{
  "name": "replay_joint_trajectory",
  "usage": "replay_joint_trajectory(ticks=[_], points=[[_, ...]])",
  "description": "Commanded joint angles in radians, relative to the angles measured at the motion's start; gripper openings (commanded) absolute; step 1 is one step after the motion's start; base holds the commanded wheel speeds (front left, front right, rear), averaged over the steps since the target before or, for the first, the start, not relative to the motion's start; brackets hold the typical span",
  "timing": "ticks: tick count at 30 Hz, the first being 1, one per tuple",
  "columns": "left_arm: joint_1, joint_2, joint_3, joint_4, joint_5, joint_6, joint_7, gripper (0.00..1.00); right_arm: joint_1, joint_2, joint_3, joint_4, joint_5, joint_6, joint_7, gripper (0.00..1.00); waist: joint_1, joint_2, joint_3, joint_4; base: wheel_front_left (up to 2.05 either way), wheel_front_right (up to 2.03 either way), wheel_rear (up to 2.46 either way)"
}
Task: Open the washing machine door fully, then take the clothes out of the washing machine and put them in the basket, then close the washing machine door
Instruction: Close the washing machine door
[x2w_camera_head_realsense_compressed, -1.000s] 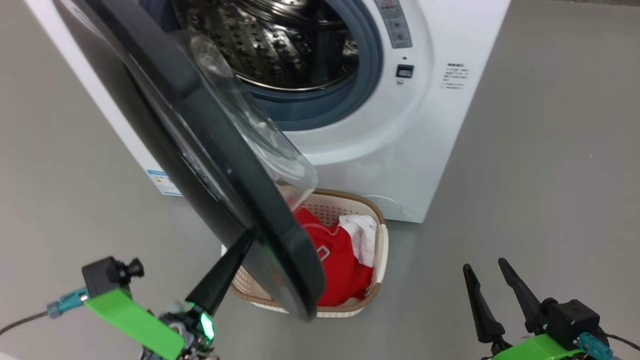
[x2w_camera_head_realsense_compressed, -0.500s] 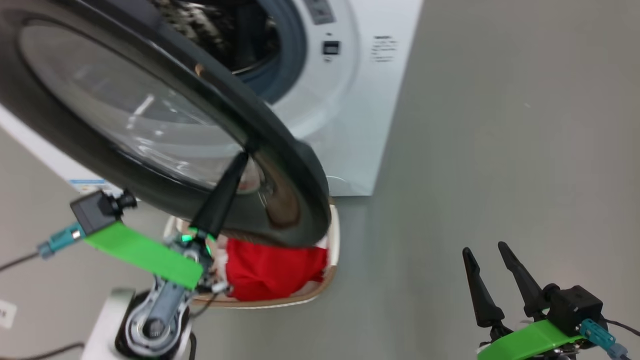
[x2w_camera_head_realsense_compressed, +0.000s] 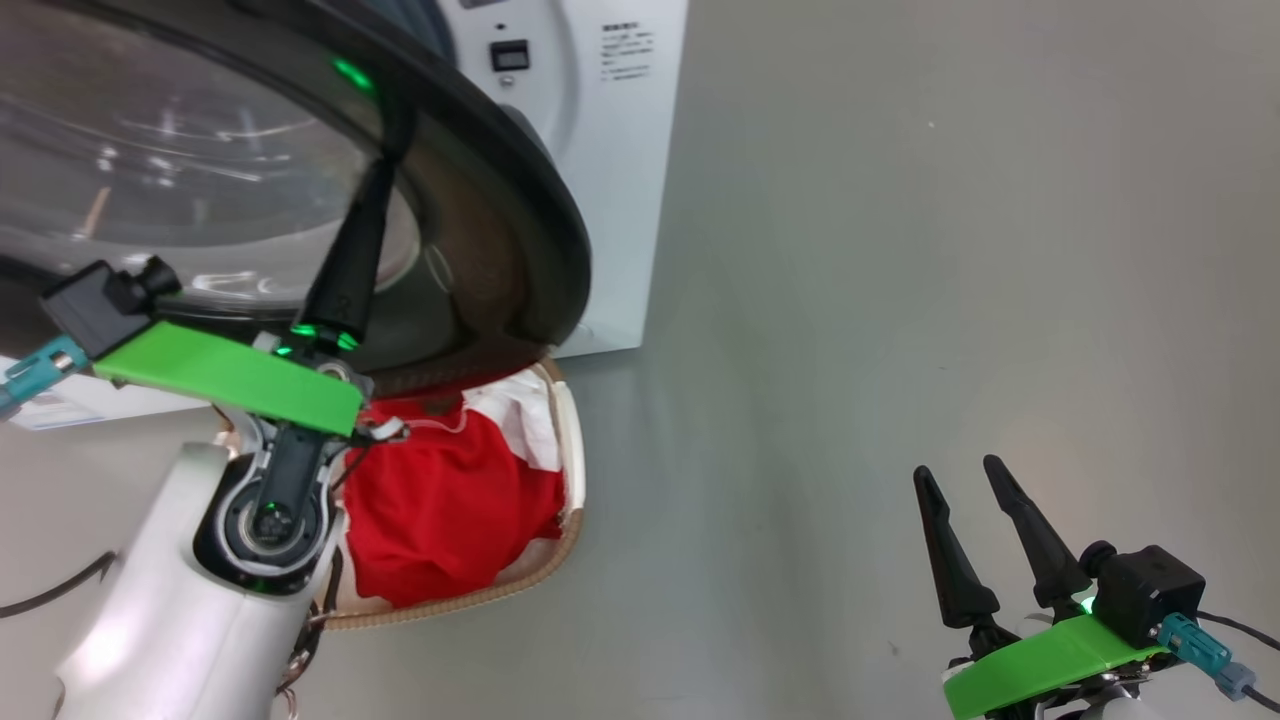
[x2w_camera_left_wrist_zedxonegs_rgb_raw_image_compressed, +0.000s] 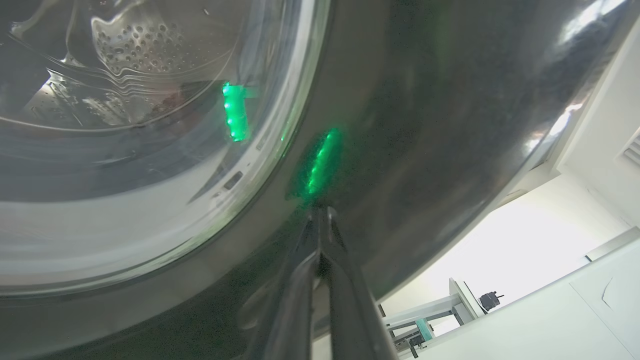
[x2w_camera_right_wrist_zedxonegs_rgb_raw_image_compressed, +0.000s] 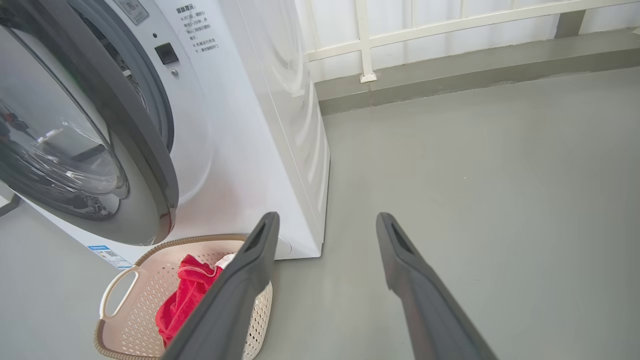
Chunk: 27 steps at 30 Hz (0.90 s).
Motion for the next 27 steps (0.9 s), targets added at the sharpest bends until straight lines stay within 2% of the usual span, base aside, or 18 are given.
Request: replay_joint_trajectory(ticks=[1,8,18,19,20,27], points=[[-0.04,0.039,0.018,-0.01,-0.012,-0.006,-0.022,0.0,-0.029,-0.011,0.024,-0.022,0.01,0.007,-0.006,1.0,0.0,-0.0001,0.014,-0.022,0.0,0.0,0.0],[-0.039,0.07,-0.049,0.016,-0.046,-0.006,-0.082,0.0,-0.023,-0.011,0.015,-0.022,0.007,0.007,-0.006,1.0,0.0,-0.0001,0.0,-0.003,0.0,0.0,0.0],[0.064,0.084,-0.137,0.056,-0.064,-0.006,-0.14,0.0,-0.002,-0.011,0.001,-0.015,-0.024,0.007,-0.006,1.0,0.0,-0.0001,-0.056,0.062,0.0,0.0,0.0],[0.092,0.086,-0.148,0.063,-0.062,-0.006,-0.147,0.08,0.007,-0.011,-0.004,-0.013,-0.029,0.007,-0.006,1.0,0.0,-0.0001,-0.071,0.075,0.0,0.0,0.0],[0.092,0.086,-0.148,0.063,-0.062,-0.006,-0.147,0.08,0.007,-0.011,-0.004,-0.013,-0.029,0.007,-0.006,1.0,0.0,-0.0001,-0.071,0.075,0.0,0.0,0.0],[0.2,0.081,-0.145,0.085,-0.054,-0.006,-0.158,0.38,0.036,-0.011,-0.016,-0.011,-0.043,0.007,-0.006,1.0,0.0,-0.0001,-0.115,0.12,0.0,0.0,0.0]])
